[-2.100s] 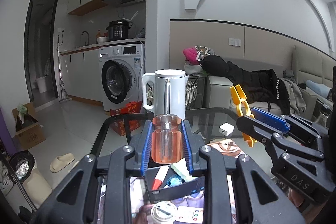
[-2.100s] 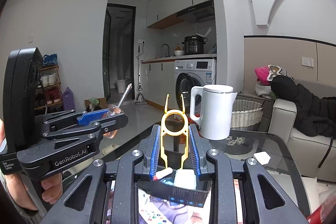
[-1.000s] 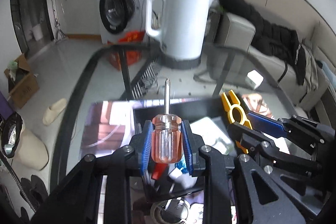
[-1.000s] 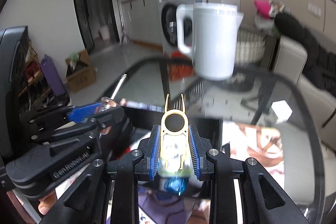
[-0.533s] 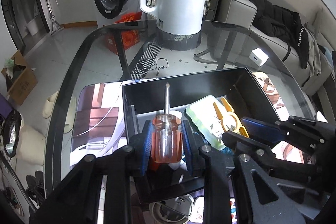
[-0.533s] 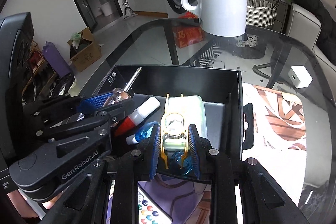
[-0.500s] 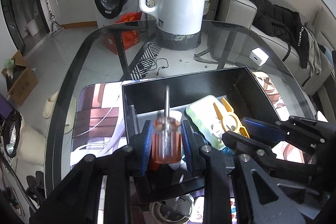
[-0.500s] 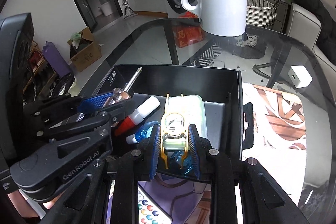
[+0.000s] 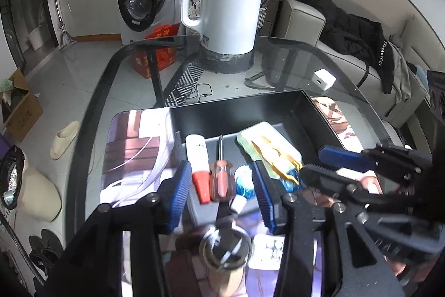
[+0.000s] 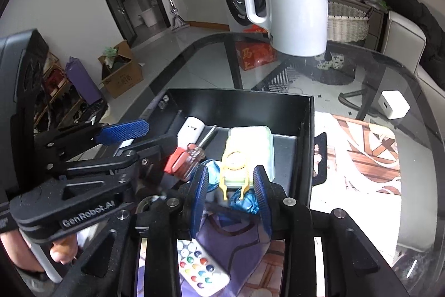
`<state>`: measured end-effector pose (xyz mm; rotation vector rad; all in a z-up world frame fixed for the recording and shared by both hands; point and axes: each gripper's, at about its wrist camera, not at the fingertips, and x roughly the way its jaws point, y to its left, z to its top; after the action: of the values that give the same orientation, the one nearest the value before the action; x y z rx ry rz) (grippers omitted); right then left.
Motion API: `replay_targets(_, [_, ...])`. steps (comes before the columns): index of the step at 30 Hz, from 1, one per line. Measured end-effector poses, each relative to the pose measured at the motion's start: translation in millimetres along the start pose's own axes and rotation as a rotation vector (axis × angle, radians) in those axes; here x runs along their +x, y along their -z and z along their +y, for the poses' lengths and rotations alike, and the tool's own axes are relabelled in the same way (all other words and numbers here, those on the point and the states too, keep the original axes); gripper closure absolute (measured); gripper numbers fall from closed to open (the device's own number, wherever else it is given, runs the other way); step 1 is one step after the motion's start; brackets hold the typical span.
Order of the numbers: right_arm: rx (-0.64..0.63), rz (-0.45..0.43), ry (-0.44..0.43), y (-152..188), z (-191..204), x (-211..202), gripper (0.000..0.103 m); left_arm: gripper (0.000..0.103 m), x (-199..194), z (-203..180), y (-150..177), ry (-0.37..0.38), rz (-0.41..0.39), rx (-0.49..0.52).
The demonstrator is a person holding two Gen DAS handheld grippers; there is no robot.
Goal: Organize rigid objects
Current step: 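Lower the screwdriver and opener into the black box and open both tools, then move the left tool to the white round lid while the right approaches the white remote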
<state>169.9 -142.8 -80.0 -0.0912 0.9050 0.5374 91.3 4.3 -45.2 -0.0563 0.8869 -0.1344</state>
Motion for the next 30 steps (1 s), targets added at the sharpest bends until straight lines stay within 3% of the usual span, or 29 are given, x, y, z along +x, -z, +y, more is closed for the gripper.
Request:
replay_targets(5, [-0.027, -0.017, -0.032, 10.5, 7.0, -23.7, 0.064, 0.052, -20.9, 0.3, 17.1, 0.021, 0.001, 0.025])
replay_targets(10, [-0.073, 0.016, -0.072, 26.4, 17.3, -31.4, 0.062, 0.052, -15.8, 0.1, 35.7, 0.039, 0.08, 0.037])
replay_targets(13, [-0.089, 0.057, -0.084, 35.8, 20.1, -27.9, 0.06, 0.052, -8.9, -1.9, 46.1, 0.052, 0.128, 0.049])
replay_targets(16, [-0.125, 0.102, -0.095, 43.9, 26.7, -20.6, 0.049, 0.051, -1.8, -3.9, 54.6, 0.054, 0.168, 0.062])
replay_targets(25, [-0.166, 0.214, -0.125, 59.4, 33.4, 5.7, 0.048, 0.049, 10.3, -0.5, 66.0, 0.042, 0.226, 0.06])
replay_targets(30, [-0.193, 0.249, -0.145, 65.2, 39.0, 15.1, 0.034, 0.047, 13.9, 5.2, 70.7, 0.04, 0.252, 0.048])
